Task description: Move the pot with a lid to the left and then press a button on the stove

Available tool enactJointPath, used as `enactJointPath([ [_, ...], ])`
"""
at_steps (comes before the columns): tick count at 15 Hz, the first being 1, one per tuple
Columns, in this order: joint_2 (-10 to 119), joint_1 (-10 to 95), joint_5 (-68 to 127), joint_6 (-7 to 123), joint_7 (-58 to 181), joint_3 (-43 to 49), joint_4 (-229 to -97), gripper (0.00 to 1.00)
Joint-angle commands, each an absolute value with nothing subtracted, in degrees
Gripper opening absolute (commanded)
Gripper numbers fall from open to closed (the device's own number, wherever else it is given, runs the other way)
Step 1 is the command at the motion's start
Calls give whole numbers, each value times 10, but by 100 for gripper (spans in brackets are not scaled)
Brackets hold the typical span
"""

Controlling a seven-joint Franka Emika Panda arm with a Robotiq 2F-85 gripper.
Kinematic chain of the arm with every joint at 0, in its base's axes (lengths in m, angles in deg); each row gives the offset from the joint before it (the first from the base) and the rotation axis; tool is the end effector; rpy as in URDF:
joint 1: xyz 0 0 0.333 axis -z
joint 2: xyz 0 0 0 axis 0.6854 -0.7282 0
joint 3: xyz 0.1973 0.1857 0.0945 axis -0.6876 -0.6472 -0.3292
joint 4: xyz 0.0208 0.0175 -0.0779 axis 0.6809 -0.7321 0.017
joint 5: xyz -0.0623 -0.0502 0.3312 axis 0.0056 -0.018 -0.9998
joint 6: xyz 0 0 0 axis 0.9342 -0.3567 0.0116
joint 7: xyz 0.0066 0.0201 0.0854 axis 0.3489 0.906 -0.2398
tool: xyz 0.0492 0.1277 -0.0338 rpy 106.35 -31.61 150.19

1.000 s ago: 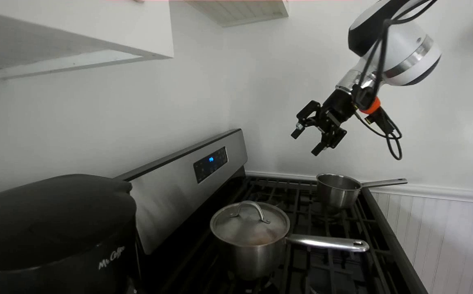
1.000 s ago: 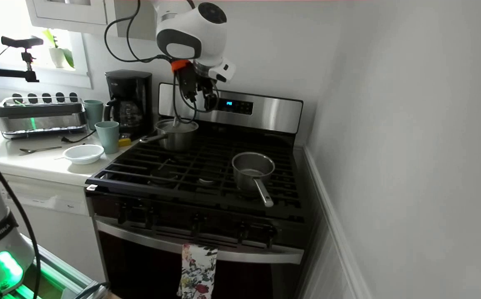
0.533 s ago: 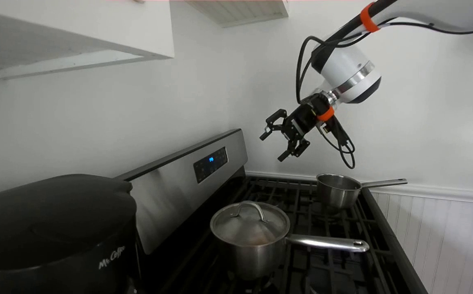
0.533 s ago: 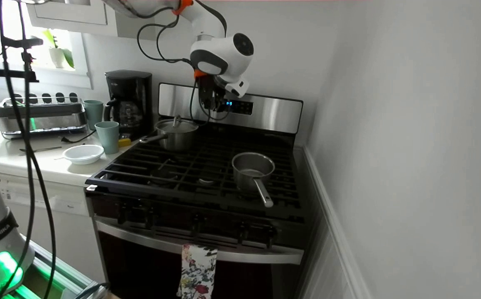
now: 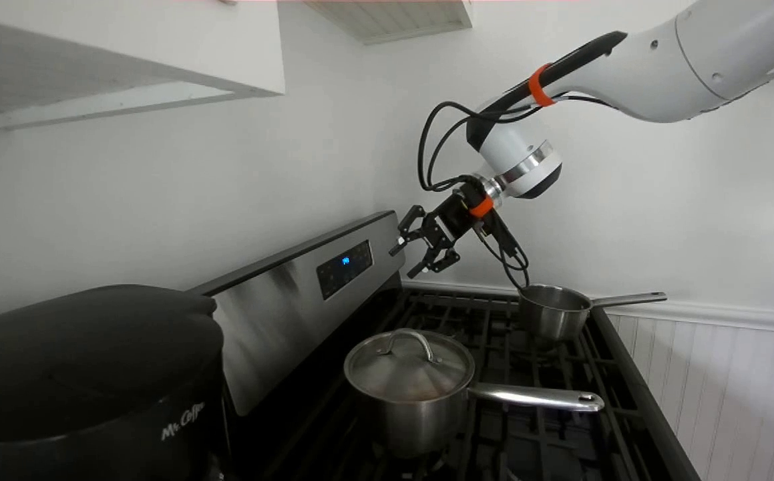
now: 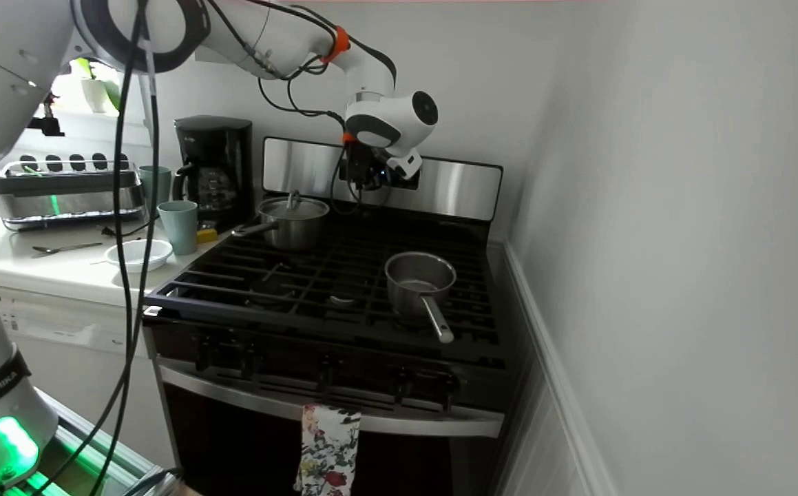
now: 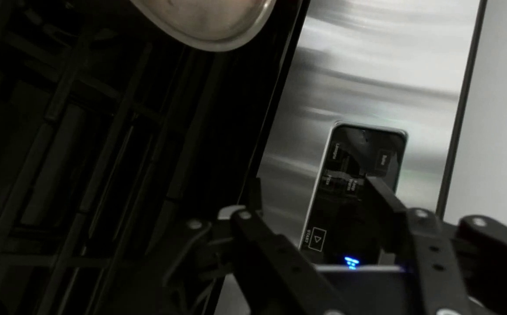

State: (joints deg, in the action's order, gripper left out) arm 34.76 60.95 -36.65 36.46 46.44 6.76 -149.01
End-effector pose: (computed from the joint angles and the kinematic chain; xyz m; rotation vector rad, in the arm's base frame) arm 0.6528 -0.1967 0.3531 -2.1034 0.7886 -0.3270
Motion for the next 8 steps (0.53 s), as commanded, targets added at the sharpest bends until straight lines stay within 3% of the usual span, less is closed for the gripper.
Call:
enactJointPath([
  [1,276,621,-386,364,518,41,-1392,30],
  [5,233,619,-388,403,571,29,-1344,1],
  [8,207,620,-390,433,601,20,-1313,0],
])
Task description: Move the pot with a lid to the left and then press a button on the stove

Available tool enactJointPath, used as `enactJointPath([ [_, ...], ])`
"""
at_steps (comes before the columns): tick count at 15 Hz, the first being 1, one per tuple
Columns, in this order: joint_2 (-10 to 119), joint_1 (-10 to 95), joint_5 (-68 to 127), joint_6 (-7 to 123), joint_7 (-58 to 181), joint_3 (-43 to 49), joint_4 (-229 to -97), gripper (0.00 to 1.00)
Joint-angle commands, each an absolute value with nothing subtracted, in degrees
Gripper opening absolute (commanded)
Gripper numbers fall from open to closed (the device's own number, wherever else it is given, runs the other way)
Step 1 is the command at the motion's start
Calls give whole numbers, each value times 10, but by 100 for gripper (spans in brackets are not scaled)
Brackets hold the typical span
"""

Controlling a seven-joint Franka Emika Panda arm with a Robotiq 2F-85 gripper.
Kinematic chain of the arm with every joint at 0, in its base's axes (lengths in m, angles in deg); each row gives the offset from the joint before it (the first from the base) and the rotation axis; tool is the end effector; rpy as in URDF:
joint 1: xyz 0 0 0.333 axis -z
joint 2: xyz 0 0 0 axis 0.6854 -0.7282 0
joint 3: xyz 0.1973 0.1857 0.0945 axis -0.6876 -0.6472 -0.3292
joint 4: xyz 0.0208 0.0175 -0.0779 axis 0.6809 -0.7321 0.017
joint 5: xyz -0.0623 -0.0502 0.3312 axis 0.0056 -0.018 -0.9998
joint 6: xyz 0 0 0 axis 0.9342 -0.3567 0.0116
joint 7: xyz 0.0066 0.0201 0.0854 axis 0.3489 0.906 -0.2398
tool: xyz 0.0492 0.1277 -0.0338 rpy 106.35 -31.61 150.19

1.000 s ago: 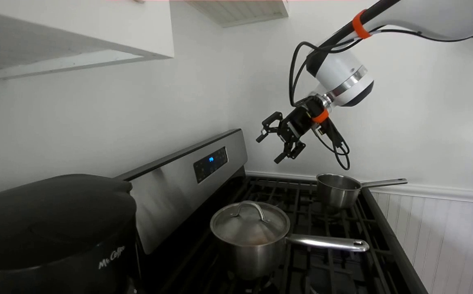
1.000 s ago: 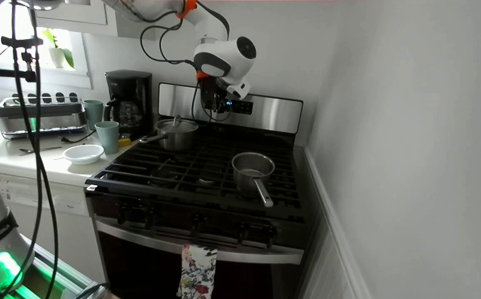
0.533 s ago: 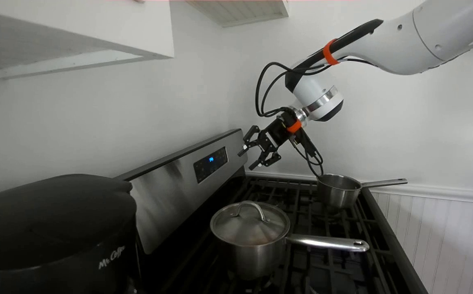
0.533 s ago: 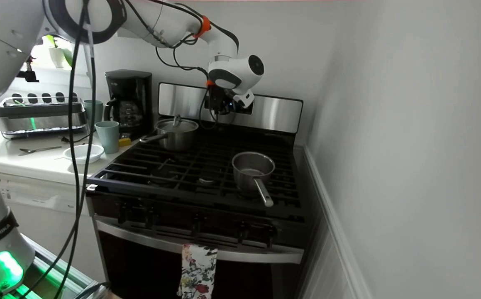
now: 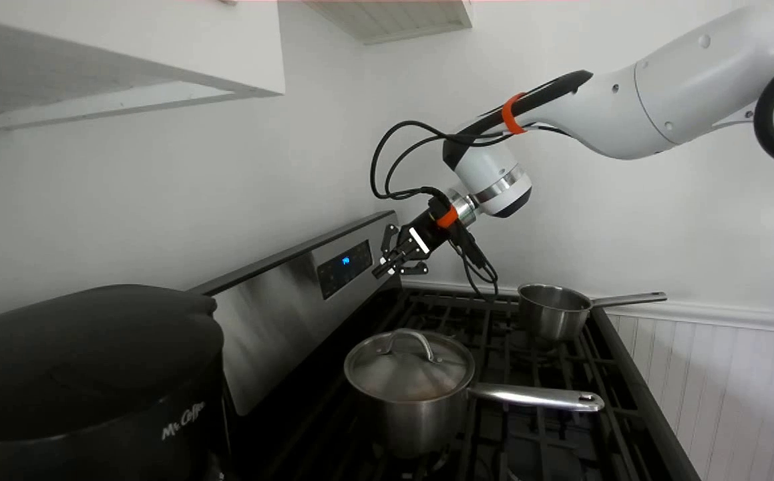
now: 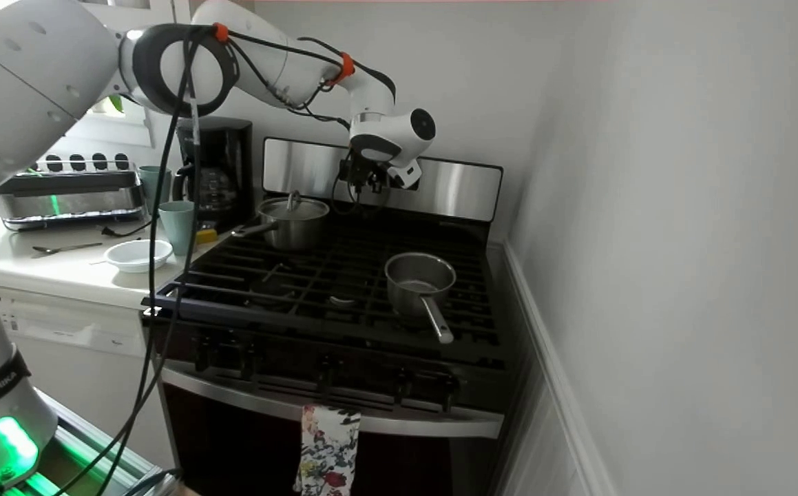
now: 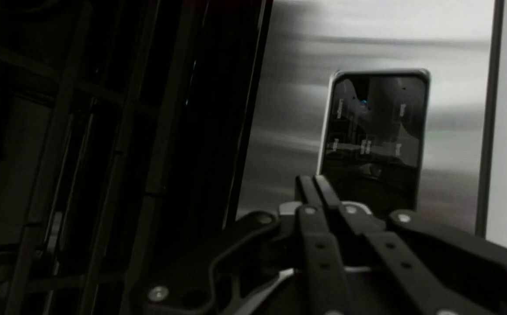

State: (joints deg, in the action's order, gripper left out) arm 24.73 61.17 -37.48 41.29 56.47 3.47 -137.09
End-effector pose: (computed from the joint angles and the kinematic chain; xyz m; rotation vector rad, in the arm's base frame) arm 0.6978 -0.1893 0.3278 -2.0077 0.9412 -0.3225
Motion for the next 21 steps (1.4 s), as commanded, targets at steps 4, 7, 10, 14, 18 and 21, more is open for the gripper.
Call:
enactJointPath([
  [4,180,621,-390,453,630,6,-1277,0],
  [7,164,623,-391,459,643,-5,-1252,0],
  [10,150,623,-387,464,655,-11,-1231,0],
  [14,133,624,-381,465,667,-16,-1208,0],
  [18,118,625,-378,462,678,-20,-1189,0],
  [21,108,626,-377,458,686,-24,-1177,0],
])
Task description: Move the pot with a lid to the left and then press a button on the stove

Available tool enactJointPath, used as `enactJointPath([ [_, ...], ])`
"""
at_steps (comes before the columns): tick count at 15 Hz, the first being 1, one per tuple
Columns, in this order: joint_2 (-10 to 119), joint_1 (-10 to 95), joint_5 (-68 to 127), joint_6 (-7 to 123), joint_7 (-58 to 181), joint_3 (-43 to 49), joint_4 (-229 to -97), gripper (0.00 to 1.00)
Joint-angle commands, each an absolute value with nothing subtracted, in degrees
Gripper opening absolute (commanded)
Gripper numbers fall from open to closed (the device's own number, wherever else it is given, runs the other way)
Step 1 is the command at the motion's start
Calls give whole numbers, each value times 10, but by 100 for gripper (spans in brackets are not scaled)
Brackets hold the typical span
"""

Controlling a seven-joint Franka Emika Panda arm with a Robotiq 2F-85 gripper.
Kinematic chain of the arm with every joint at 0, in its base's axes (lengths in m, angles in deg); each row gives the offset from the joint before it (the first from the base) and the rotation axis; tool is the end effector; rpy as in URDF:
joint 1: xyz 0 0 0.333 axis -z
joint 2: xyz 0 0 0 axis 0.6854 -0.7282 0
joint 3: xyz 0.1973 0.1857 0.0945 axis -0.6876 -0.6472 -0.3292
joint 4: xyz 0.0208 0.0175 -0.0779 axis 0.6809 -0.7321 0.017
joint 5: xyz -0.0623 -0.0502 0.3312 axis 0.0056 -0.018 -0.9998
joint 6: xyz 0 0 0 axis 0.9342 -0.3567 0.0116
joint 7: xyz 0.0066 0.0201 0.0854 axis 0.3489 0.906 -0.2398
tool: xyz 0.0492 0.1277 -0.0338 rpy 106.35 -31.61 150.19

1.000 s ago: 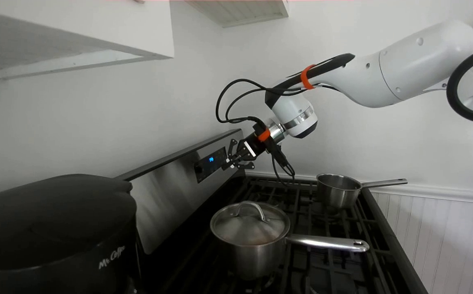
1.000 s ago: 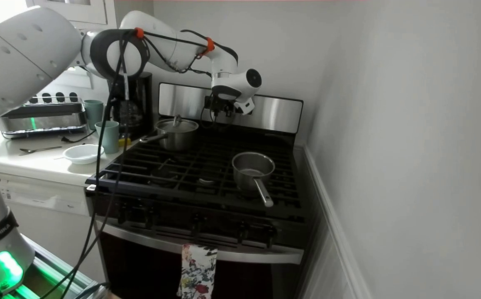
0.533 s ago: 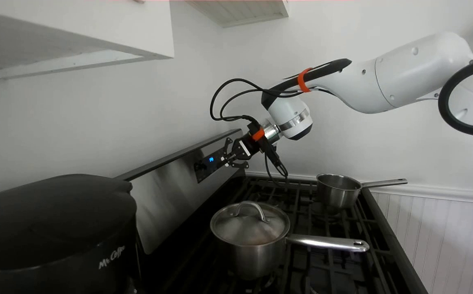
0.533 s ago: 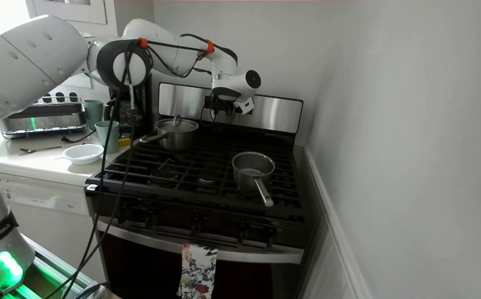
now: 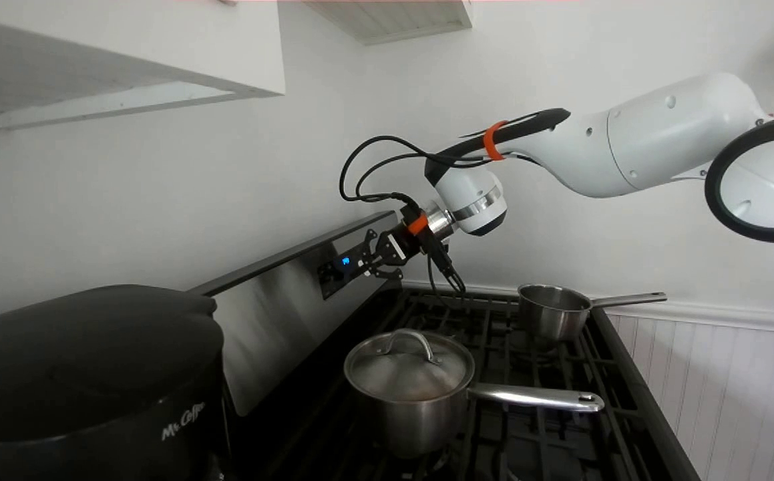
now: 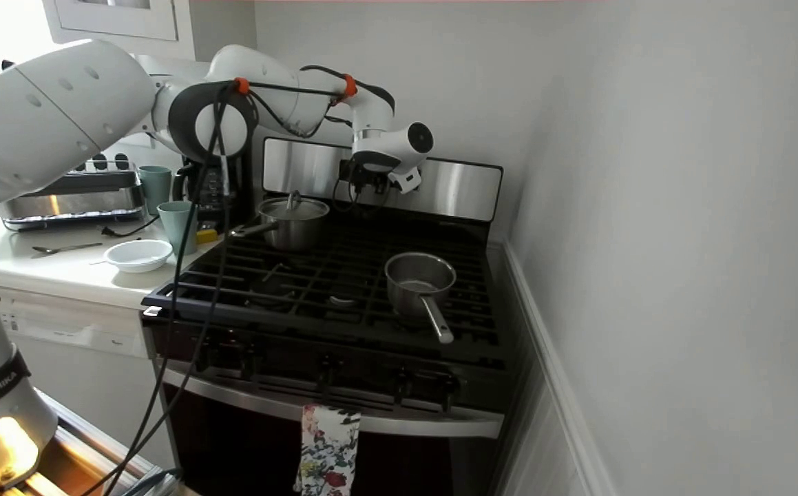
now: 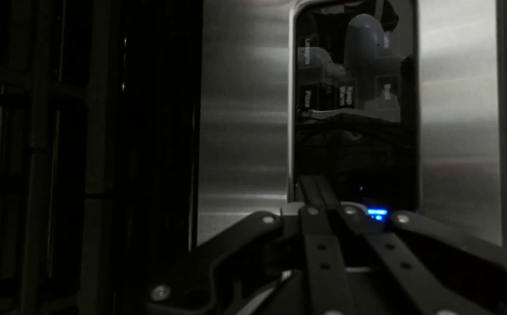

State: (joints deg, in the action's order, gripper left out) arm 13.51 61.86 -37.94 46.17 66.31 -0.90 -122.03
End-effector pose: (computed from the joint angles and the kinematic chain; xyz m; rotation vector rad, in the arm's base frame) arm 0.7383 -0.1830 0.3112 -1.8627 1.0605 -0.3475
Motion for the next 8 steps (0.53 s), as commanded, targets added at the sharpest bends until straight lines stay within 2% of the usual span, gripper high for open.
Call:
enactJointPath([
  [1,105,627,-378,458,687,-25,-1172,0],
  [8,84,626,-373,454,702,-32,-1145,0],
])
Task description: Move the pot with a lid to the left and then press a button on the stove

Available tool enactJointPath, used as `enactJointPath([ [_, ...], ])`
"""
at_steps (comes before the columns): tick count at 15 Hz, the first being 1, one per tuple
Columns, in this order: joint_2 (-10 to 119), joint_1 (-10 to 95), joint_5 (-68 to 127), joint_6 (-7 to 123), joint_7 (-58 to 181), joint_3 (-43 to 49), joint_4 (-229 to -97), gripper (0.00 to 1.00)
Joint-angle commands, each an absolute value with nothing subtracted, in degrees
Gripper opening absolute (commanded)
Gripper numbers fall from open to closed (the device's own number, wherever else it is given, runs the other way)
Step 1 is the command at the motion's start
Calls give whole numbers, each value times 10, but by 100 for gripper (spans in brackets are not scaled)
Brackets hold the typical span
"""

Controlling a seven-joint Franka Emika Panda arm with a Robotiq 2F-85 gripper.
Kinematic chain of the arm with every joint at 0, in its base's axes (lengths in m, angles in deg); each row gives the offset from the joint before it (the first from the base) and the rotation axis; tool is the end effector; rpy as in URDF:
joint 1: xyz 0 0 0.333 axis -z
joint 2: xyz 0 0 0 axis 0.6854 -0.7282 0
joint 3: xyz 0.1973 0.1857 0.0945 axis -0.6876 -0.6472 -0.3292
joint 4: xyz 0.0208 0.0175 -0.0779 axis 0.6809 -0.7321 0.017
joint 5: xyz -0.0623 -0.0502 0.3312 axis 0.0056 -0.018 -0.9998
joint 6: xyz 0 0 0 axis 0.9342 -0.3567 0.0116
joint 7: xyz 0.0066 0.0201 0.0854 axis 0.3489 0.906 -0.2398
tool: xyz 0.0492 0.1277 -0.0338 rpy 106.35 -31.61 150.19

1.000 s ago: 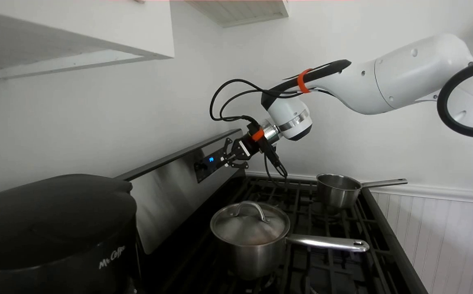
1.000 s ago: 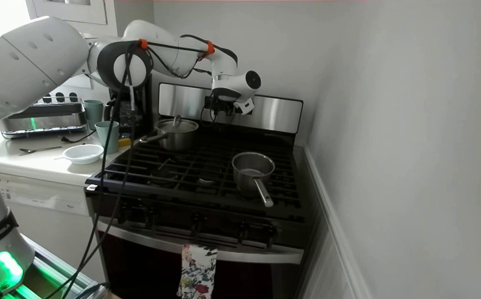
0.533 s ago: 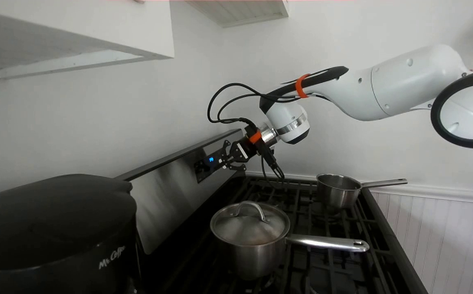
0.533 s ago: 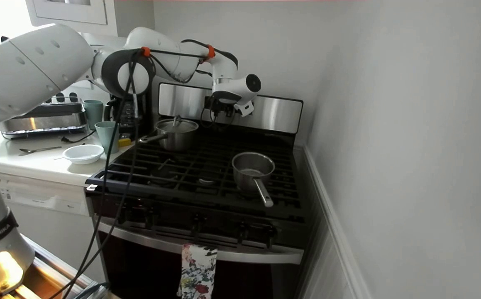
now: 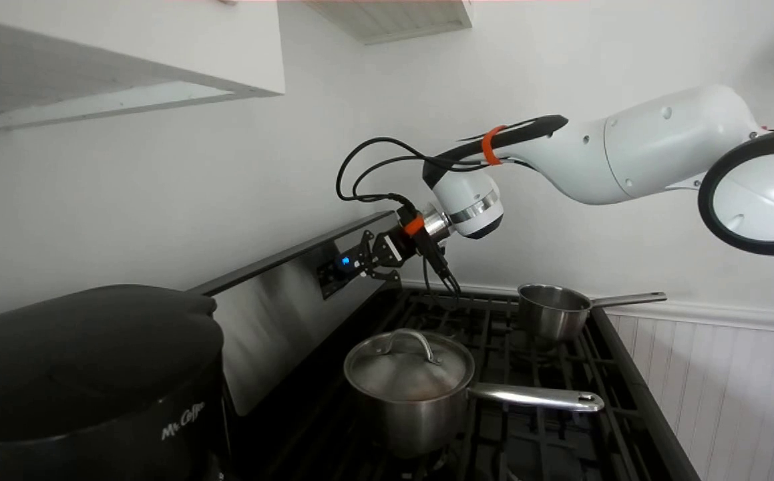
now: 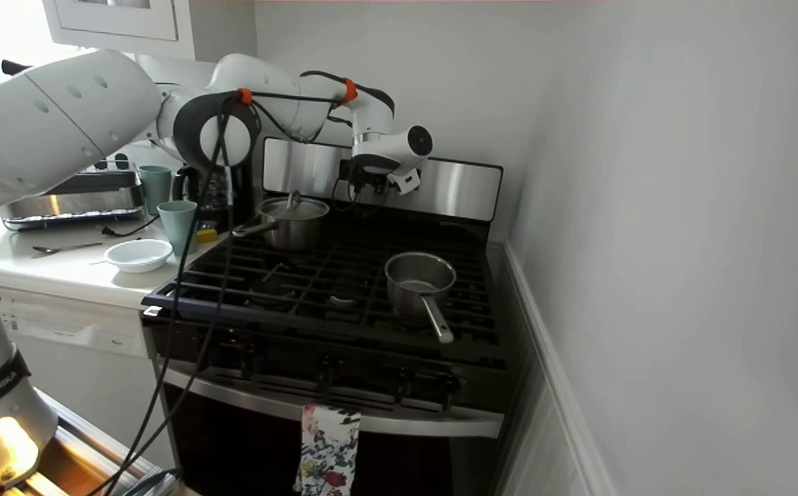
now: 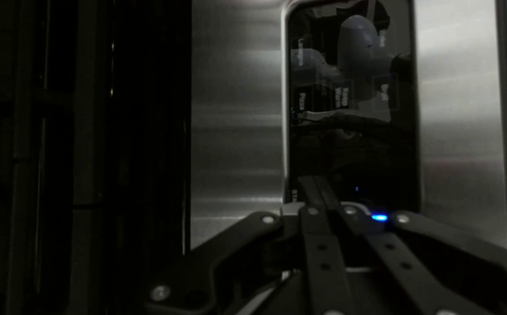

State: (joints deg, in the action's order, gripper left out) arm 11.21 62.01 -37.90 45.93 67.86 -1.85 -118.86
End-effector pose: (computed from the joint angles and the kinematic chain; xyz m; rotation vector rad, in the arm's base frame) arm 0.7438 -0.1792 0.3075 -1.8366 1.0636 -0.3358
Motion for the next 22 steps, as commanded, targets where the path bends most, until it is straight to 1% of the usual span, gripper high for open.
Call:
enactJointPath([
  [1,83,626,-372,454,704,-32,-1143,0],
  [15,58,624,-363,441,736,-30,-1106,0],
  [22,93,616,-326,403,726,14,-1145,0],
])
